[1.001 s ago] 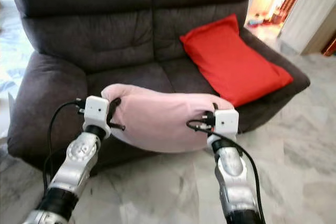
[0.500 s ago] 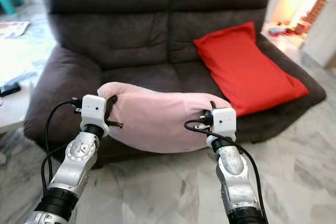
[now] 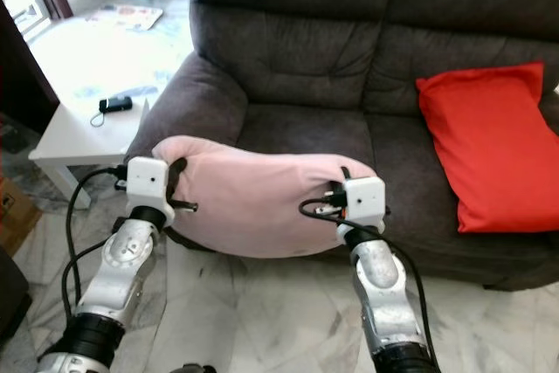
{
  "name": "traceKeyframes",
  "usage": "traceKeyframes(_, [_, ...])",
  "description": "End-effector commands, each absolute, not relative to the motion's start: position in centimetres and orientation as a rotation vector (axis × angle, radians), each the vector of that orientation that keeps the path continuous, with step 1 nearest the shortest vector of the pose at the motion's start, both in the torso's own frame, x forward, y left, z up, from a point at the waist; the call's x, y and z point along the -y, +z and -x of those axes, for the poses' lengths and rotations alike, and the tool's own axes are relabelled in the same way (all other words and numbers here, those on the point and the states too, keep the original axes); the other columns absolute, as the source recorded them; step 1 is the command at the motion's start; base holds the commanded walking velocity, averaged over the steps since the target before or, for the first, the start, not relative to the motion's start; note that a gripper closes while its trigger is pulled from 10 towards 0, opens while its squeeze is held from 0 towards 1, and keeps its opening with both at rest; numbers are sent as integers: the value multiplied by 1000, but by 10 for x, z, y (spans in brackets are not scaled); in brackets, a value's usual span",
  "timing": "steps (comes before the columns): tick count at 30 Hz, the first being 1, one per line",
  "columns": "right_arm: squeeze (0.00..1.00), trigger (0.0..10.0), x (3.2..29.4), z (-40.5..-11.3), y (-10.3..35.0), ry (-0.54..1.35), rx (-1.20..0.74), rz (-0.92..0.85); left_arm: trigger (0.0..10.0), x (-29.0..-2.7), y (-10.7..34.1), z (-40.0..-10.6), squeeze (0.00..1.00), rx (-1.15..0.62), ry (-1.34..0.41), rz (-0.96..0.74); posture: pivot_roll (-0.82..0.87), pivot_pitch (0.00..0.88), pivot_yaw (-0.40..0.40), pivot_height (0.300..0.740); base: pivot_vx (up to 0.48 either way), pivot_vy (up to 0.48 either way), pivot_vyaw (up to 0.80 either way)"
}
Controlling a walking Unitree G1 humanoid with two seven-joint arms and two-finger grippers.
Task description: Move the pillow to the sofa from floor
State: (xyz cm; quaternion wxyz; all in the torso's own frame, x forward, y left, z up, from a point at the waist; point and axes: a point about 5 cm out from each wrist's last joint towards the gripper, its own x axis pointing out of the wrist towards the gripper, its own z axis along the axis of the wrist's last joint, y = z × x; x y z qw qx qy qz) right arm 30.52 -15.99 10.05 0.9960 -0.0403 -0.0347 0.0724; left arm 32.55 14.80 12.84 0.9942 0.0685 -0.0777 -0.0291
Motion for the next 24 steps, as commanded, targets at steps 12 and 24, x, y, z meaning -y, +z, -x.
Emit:
traceKeyframes(12, [0,10000,173,-309,123,88,168,63,10000,-150,139,-321,0,214,-64,-120,-34,67,-48,740,0,0,0])
traceKeyframes(24, [0,10000,161,-308,170,128,368,59,10000,-159,185,-312,0,439,64,-226,-37,55,-42,740,0,0,0])
